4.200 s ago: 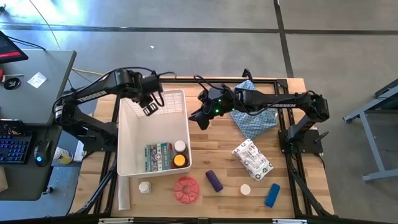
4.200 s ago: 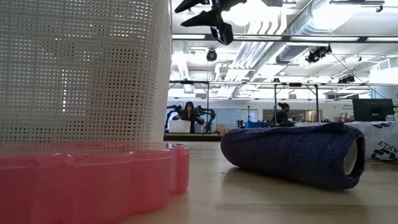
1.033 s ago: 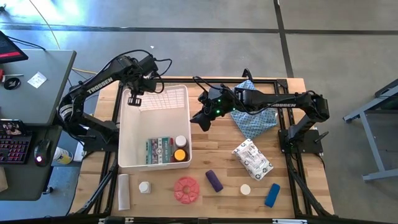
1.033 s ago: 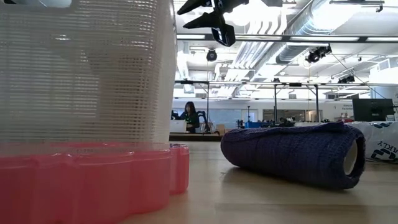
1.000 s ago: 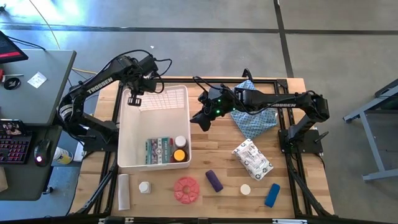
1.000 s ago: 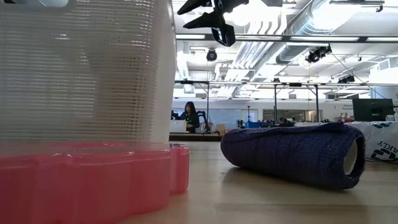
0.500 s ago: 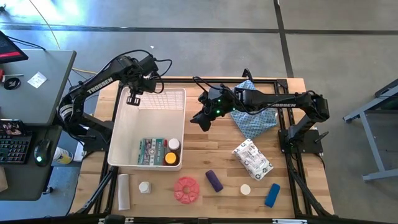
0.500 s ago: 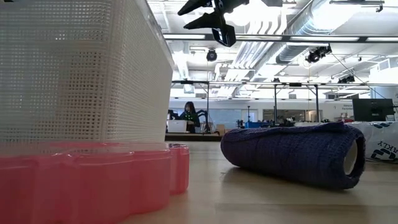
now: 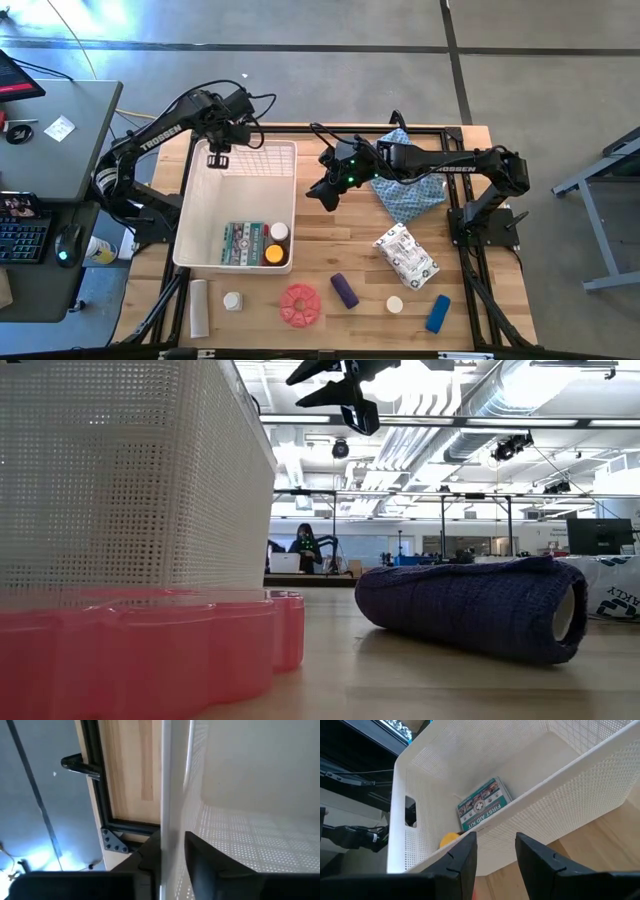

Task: Pick & place medical supplies in basket/bin
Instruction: Adjust the white bin, then put the violet rolled gauze into the white bin

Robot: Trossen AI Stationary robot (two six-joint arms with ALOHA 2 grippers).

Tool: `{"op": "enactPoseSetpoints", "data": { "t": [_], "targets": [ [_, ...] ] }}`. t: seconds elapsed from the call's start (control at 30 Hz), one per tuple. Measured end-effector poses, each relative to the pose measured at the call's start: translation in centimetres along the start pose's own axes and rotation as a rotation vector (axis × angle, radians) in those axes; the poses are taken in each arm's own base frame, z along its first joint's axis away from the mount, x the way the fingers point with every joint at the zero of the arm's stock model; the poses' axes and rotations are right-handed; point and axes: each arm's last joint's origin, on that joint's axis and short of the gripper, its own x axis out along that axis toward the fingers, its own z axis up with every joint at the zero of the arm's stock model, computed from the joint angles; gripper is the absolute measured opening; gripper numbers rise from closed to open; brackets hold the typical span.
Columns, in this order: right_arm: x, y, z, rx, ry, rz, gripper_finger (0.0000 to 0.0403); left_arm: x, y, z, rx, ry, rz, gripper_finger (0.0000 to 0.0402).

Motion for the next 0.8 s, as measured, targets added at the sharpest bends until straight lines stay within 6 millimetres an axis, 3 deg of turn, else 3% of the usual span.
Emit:
{"op": "enactPoseSetpoints", "data": {
  "t": [0.4,0.6,0.8],
  "targets": [
    [0.0,0.0,0.0,0.000,0.001,0.000,0.0122,-0.6,-0.2,-0.6,-0.056,0.002,0.045,0.0240],
    [0.0,0.0,0.0,0.000,0.001,-0.001,0.0122,-3.1,-0.2,-1.7,-0.152,-0.075,0.090,0.0275],
    [0.0,0.0,0.0,0.000,0.003,0.002,0.0122,-5.8,-0.5,-2.8,-0.286,-0.218,0.073,0.0279]
  ]
}}
